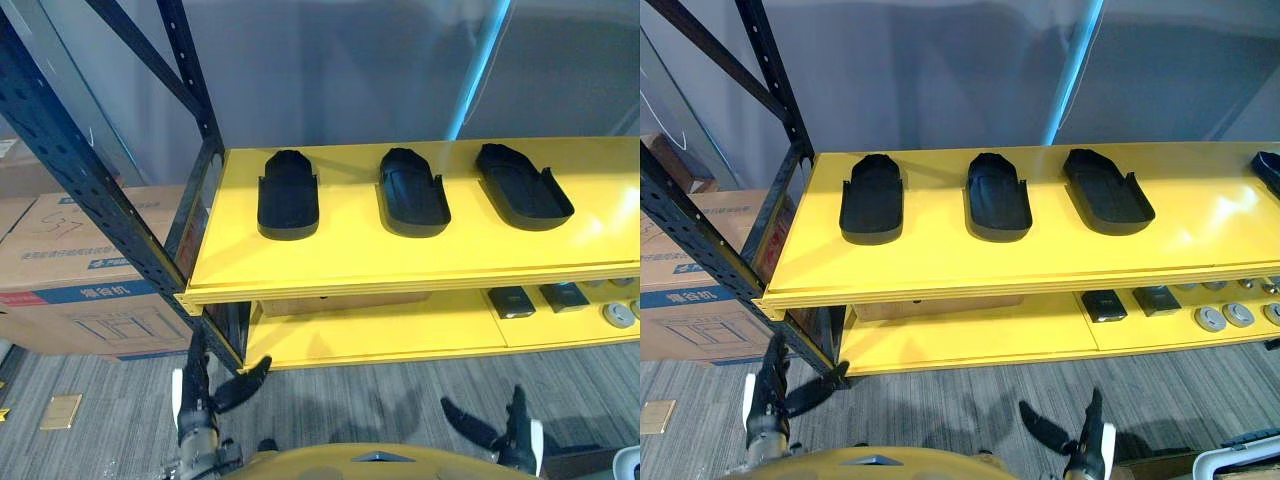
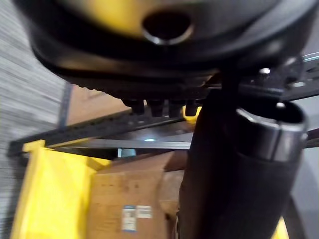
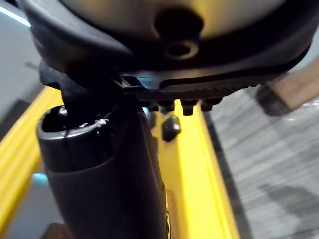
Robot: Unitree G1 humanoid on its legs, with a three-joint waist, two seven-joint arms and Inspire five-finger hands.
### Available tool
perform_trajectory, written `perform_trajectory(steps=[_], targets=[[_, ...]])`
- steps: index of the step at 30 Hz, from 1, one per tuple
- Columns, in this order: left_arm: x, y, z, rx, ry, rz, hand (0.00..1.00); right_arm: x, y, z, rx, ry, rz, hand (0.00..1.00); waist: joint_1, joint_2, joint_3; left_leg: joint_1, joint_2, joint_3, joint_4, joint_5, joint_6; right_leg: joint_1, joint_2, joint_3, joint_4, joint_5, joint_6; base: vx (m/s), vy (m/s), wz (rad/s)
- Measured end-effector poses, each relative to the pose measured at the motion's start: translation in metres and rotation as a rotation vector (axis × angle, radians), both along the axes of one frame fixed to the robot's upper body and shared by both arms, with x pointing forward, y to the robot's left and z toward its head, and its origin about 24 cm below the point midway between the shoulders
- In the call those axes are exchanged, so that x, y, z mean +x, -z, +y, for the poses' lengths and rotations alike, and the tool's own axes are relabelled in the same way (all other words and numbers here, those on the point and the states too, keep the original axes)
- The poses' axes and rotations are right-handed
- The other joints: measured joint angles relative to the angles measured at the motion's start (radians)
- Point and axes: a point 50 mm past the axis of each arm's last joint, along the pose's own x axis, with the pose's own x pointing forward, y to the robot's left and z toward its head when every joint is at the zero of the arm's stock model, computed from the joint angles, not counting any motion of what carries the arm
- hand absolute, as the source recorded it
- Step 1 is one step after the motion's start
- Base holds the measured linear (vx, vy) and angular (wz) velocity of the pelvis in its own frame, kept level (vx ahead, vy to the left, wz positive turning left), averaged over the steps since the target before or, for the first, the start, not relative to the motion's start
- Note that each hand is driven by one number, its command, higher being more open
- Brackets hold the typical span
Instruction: Walk over and take three plastic housings, then place them on the shelf
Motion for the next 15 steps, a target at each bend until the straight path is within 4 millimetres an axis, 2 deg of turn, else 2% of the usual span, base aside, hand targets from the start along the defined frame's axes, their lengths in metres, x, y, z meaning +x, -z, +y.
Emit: perform_trajectory(steps=[2,5,7,10,15], targets=[[-0.015,0.016,0.000,-0.006,-0.004,0.108,1.00,-0.008,0.010,0.002,0.039,0.054,0.055,1.00,0.001,0.002,-0.001,0.004,-0.001,-0.003,0.000,0.000,0.001,0.007,-0.001,-0.003,-0.001,-0.001,0.001,-0.02,-0.001,0.05],[-0.025,0.031,0.009,-0.002,-0.044,0.205,1.00,-0.008,0.022,0.005,0.113,0.123,0.096,1.00,0.003,0.001,0.002,0.016,-0.001,-0.003,0.000,0.000,0.002,0.024,-0.001,-0.006,-0.003,-0.008,0.004,-0.02,-0.001,0.03],[-0.025,0.038,0.017,0.003,-0.072,0.245,1.00,-0.004,0.027,0.006,0.184,0.165,0.089,1.00,0.005,0.000,0.001,0.019,-0.002,-0.004,-0.001,0.000,0.002,0.026,-0.003,-0.006,-0.005,-0.009,0.004,-0.01,0.000,0.02],[-0.019,0.050,0.027,-0.056,-0.117,0.338,1.00,0.009,0.033,0.011,0.296,0.135,0.088,1.00,0.004,-0.007,0.006,0.019,-0.005,-0.005,-0.001,0.000,0.002,0.036,-0.002,-0.007,-0.020,-0.008,0.004,0.00,0.000,0.00],[-0.007,0.057,0.033,-0.166,-0.147,0.409,1.00,0.025,0.043,0.023,0.465,0.075,0.155,1.00,0.005,-0.022,0.034,0.038,-0.007,-0.009,-0.001,-0.007,0.000,0.058,-0.003,-0.008,-0.020,-0.008,0.005,0.01,-0.001,0.02]])
